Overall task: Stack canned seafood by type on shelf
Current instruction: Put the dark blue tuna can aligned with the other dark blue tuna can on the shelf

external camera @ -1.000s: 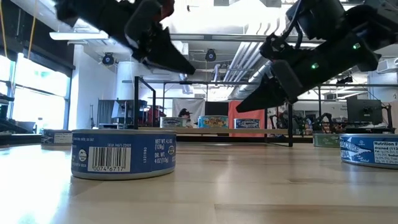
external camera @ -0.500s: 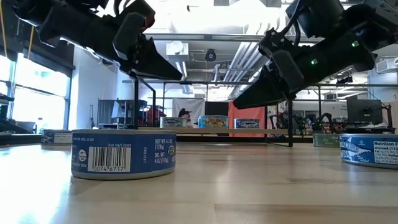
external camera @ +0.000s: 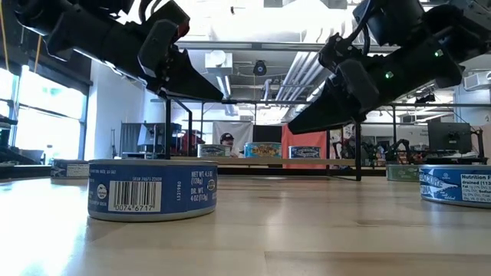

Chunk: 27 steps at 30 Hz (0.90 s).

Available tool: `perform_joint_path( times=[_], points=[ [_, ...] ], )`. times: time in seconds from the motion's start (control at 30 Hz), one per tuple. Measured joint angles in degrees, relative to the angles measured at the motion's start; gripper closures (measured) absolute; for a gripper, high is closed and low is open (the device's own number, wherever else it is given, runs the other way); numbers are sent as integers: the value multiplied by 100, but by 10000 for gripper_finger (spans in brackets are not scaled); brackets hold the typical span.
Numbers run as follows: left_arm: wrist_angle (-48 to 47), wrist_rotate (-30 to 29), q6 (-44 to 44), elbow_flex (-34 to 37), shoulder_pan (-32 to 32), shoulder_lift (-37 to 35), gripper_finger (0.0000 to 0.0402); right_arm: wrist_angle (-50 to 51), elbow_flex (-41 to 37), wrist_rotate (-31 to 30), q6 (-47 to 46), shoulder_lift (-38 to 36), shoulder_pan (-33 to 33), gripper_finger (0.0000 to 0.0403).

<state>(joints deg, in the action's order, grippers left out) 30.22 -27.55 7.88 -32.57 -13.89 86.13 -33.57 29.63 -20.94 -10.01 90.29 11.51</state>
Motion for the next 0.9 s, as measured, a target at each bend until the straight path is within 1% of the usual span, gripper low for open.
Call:
perform_joint_path(
  times=[0.13,0.27,0.37,0.47,0.57,0.7,0.8,0.9],
  points=[
    [-6,0,-2,-1,0,2,401,364,0,44,117,-347,21,171],
    [-11,-2,-90,-1,0,2,401,985,6,42,252,-1014,65,171],
    [-24,-2,-92,-3,0,6,401,1969,248,42,221,-1589,139,171],
    [-27,-2,-93,-3,0,7,401,3261,786,30,16,-1960,294,171],
    [-31,-2,-94,-3,0,7,401,4581,1451,-122,-489,-1984,567,171],
    [-29,0,-70,-3,-6,7,401,6161,2159,-75,-1180,-1768,1087,171],
    [-35,2,-58,-3,-17,7,401,7061,2507,77,-1991,-1651,1487,171],
    [-33,18,-59,-3,-44,7,401,7711,2689,556,-3144,-1607,1839,171]
  ],
)
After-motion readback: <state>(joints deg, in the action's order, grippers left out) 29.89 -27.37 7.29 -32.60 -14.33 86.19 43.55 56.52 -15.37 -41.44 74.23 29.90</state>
